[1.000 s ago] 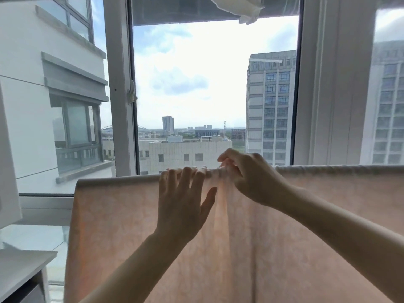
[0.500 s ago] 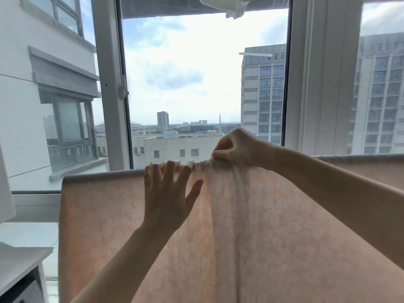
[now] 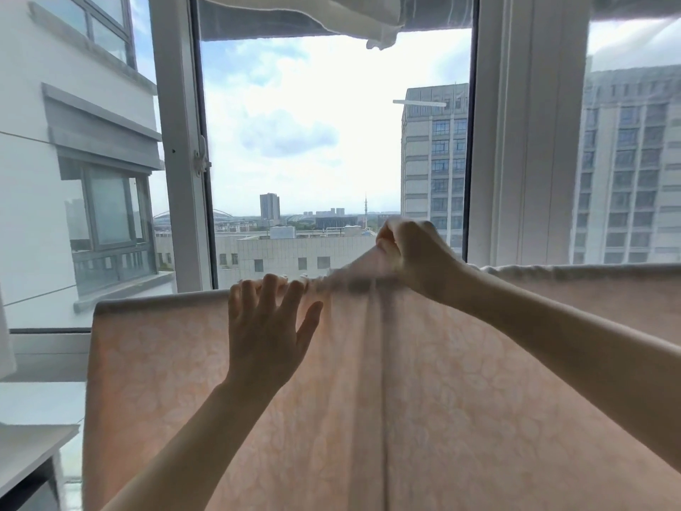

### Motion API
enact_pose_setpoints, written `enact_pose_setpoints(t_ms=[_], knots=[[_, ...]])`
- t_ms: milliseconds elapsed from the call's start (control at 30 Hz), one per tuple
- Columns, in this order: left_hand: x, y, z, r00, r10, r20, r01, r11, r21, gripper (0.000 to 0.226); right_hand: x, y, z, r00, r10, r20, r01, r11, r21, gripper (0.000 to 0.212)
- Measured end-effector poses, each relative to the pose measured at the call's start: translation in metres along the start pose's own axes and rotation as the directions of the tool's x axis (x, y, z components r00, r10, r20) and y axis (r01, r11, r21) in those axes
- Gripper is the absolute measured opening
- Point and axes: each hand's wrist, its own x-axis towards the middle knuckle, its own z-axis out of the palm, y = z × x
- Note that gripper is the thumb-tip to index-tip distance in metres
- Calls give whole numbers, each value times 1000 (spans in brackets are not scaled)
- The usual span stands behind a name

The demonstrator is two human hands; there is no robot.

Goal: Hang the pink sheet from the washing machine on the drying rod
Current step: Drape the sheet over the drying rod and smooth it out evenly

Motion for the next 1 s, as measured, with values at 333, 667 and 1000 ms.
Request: enact_pose_setpoints(t_ms=[333, 667, 1000], knots=[[2, 10, 3, 1000, -9, -27, 8, 1000, -23, 48, -38, 50, -26, 997, 69, -44, -75, 980, -182, 9], [2, 6, 5, 999, -27, -20, 27, 1000, -8, 47, -44, 33, -5, 987, -156, -27, 150, 978, -148, 11], [1, 12, 1, 999, 10, 32, -11, 999, 30, 45, -55, 51, -8, 962, -202, -182, 167, 967, -193, 9]])
